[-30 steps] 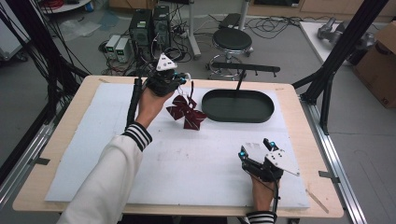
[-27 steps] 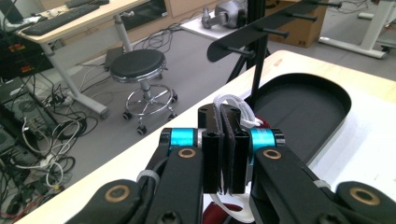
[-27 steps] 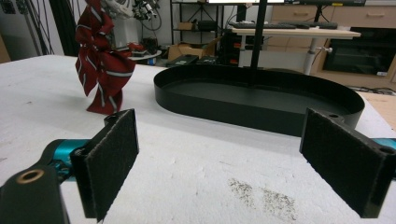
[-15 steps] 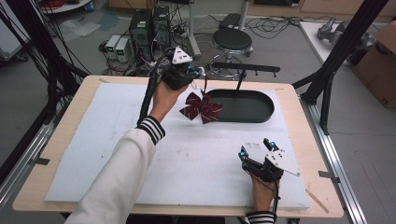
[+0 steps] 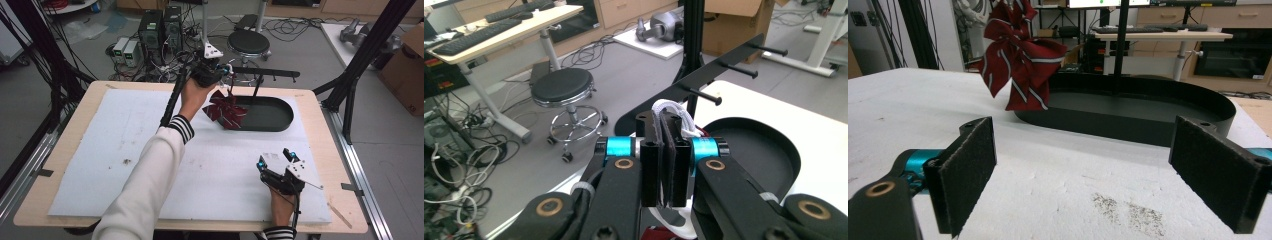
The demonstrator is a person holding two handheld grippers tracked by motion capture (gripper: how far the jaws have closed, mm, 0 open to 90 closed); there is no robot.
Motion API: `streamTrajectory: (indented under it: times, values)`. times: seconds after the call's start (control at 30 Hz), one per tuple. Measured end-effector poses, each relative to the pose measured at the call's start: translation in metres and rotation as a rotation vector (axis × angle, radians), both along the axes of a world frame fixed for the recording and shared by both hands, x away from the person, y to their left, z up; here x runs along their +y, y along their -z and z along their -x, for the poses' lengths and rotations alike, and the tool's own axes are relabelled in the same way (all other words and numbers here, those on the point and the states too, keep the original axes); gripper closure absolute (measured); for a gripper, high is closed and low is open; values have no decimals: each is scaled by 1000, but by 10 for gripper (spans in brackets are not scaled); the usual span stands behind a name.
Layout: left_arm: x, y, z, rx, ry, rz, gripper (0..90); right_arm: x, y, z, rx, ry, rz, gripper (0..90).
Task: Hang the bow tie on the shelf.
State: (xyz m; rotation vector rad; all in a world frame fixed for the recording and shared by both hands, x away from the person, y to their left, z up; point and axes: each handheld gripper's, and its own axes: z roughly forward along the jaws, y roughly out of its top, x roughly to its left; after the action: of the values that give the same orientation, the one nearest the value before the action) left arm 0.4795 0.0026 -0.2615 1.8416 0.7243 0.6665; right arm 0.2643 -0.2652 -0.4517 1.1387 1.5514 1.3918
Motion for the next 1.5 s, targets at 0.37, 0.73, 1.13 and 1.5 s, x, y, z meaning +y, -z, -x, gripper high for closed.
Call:
streamTrajectory:
  times: [0.37, 0.73, 1.13, 1.5]
  values:
    - [-7, 7, -12, 29, 2, 107, 872, 0, 0, 0, 4, 4, -8, 107]
    - [-8, 24, -32, 38, 5, 142, 872, -1, 0, 0, 3, 7, -8, 108]
    - [-6, 39, -51, 33, -34, 134, 872, -1, 0, -1, 10, 9, -13, 107]
    - [-2, 41, -55, 42, -53, 118, 833, -1, 0, 0, 8, 10, -16, 107]
